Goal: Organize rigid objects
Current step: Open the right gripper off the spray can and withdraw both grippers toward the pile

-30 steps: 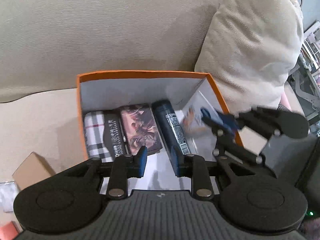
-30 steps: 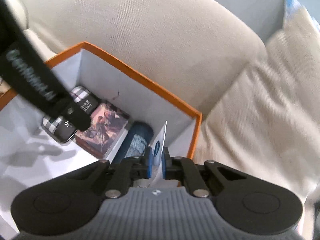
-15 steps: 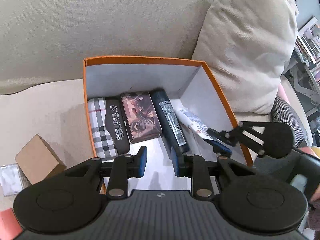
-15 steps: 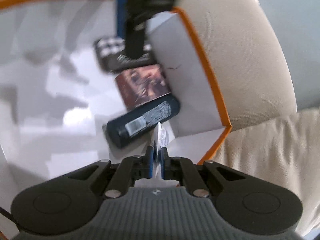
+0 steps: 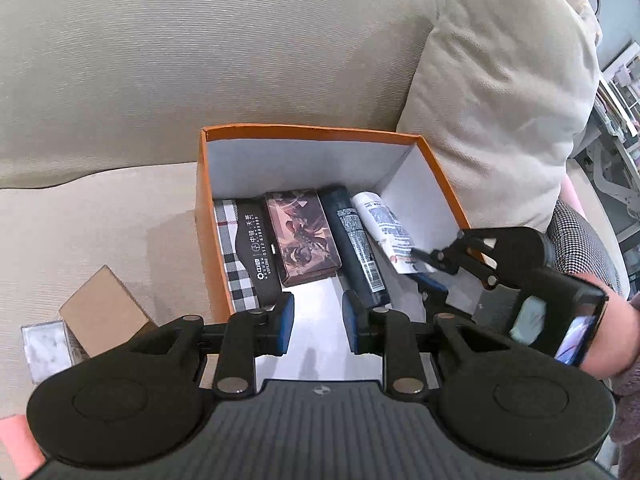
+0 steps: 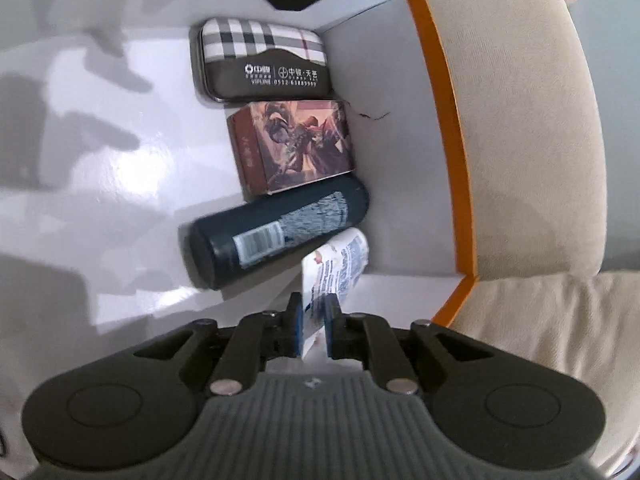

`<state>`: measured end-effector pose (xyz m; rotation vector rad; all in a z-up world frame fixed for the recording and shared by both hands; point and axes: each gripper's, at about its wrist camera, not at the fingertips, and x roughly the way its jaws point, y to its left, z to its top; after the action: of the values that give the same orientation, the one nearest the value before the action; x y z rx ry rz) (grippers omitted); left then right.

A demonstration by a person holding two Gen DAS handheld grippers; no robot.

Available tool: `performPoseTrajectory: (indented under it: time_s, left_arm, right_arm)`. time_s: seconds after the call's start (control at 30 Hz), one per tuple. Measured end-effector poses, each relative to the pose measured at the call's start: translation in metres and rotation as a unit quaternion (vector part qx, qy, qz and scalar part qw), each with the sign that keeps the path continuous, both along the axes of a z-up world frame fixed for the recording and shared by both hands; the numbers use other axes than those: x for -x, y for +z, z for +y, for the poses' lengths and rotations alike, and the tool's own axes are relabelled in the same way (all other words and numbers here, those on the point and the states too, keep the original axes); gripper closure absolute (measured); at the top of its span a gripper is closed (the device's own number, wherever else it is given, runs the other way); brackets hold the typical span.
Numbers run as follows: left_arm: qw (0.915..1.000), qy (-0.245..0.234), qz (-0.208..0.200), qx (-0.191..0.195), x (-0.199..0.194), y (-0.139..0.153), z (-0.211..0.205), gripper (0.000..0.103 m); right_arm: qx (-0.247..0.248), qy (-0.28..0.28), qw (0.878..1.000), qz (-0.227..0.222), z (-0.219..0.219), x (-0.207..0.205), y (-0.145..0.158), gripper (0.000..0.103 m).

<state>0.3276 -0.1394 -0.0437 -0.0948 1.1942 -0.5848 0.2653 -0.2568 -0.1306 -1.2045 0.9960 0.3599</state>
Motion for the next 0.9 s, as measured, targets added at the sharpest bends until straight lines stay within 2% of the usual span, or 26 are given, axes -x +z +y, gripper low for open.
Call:
performPoseTrajectory:
  time_s: [0.1,0.2,0.3,0.4,0.53,0.67,0.77,0.83,0.9]
  left_arm:
    - [1.0000,0.002,-0.006,0.002,0.004,0.006,0.004,0.074]
    - [0.9999,0.007,-0.011,0.007,0.009,0.014,0.014,0.074]
    - [0.9996,0.017,-0.020,0.011,0.016,0.024,0.027,0.074]
    - [0.9990,0.026,-0.035,0.015,0.027,0.037,0.044,0.074]
    - [0.9973,0.045,-0.058,0.005,0.045,0.051,0.070,0.074]
    - [0.9942,0.077,-0.072,-0.023,0.063,0.058,0.102,0.073]
    - [0.9915,0.100,-0.076,-0.034,0.078,0.060,0.129,0.073]
    - [0.9902,0.114,-0.071,-0.039,0.088,0.059,0.149,0.073]
    - [0.9889,0.130,-0.060,-0.038,0.096,0.055,0.167,0.074]
  right_arm:
    - [-0.045,-0.035,0.998,0.005,-0.004,0.002,0.014,0.090]
    - [-0.084,-0.070,0.994,0.000,-0.005,0.010,0.027,0.083]
    - [-0.142,-0.120,0.983,-0.005,-0.009,0.016,0.047,0.081]
    - [-0.210,-0.172,0.962,-0.016,-0.008,0.024,0.068,0.081]
    - [-0.290,-0.216,0.931,-0.050,0.005,0.042,0.097,0.079]
    - [-0.377,-0.250,0.889,-0.069,0.021,0.061,0.125,0.077]
    - [-0.427,-0.272,0.859,-0.072,0.039,0.075,0.138,0.071]
    - [-0.450,-0.274,0.847,-0.069,0.055,0.083,0.143,0.070]
    - [-0.464,-0.271,0.841,-0.062,0.073,0.090,0.144,0.070]
